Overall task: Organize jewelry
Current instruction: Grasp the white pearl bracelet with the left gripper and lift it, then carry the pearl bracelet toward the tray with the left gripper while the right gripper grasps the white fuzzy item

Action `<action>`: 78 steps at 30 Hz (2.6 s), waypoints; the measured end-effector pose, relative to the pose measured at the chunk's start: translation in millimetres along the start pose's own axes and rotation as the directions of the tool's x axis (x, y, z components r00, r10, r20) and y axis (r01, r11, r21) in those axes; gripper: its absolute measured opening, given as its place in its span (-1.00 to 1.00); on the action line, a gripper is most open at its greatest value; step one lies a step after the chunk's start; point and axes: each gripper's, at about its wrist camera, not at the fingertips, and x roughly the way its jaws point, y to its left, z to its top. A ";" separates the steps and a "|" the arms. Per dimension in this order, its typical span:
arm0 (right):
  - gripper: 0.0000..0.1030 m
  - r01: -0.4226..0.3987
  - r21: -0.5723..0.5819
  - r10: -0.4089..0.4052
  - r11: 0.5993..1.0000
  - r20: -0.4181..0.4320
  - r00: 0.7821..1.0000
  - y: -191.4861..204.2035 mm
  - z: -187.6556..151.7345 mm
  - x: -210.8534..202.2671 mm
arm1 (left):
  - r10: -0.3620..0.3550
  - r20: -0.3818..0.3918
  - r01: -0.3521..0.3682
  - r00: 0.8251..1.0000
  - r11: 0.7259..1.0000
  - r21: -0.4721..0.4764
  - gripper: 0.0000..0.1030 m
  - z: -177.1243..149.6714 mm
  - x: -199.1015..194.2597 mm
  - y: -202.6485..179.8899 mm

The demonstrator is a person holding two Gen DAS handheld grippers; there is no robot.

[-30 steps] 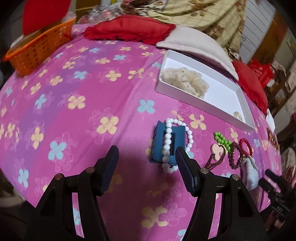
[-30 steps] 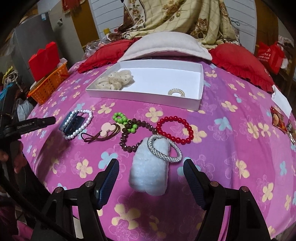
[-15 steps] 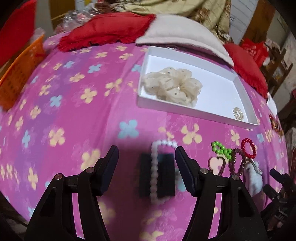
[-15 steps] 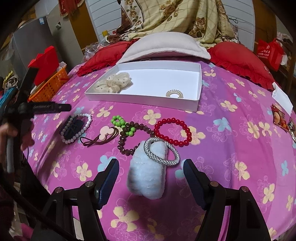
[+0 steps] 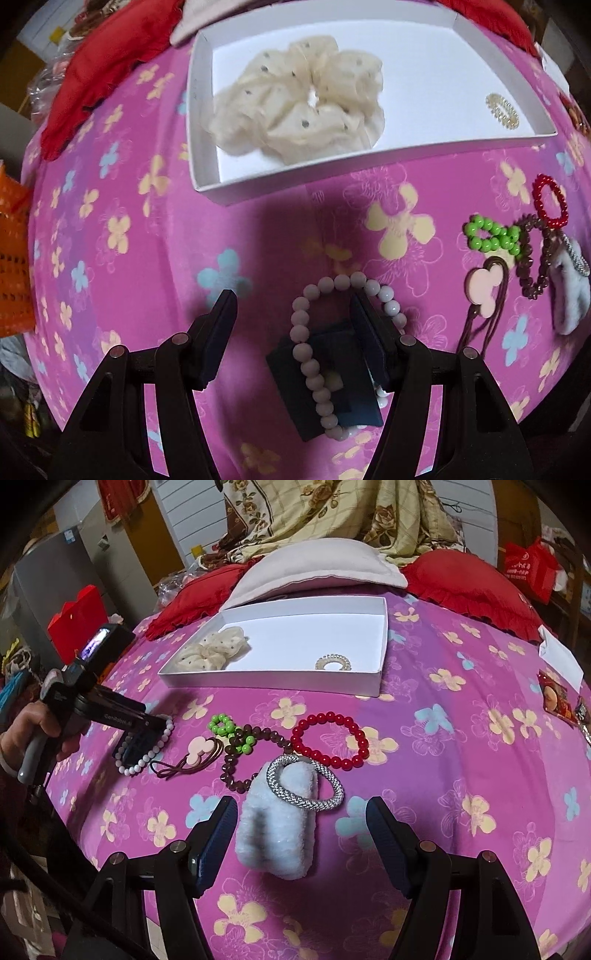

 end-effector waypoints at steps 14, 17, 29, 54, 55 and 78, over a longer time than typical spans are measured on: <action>0.37 0.011 0.029 -0.011 1.000 0.001 1.000 -10.7 0.9 2.8 | -0.201 0.145 0.215 0.969 0.973 -0.085 -0.84 -2.7 -40.3 8.3; 0.36 0.007 0.018 -0.007 1.000 -0.009 1.000 -8.4 -1.3 6.1 | -0.238 0.226 0.263 0.945 0.961 -0.088 -0.84 -10.9 -71.4 6.4; 0.08 -0.006 -0.071 0.003 0.997 -0.043 0.999 19.5 -7.1 26.3 | -0.277 0.385 0.334 0.880 0.938 -0.088 -0.84 -41.1 -144.5 -18.3; -0.48 -0.517 0.183 0.538 0.837 -0.097 0.837 22.4 -15.4 24.2 | -0.199 0.459 0.278 0.866 0.954 -0.111 -0.84 -49.7 -184.6 -22.6; -0.48 -0.514 0.187 0.539 0.837 -0.118 0.834 24.3 -17.4 27.3 | -0.196 0.458 0.275 0.867 0.955 -0.110 -0.84 -49.1 -184.3 -23.2; -0.48 -0.398 0.116 0.392 0.910 0.067 0.917 -17.4 53.7 -7.6 | -0.148 0.461 0.218 0.875 0.970 -0.103 -0.84 16.9 -177.9 -53.3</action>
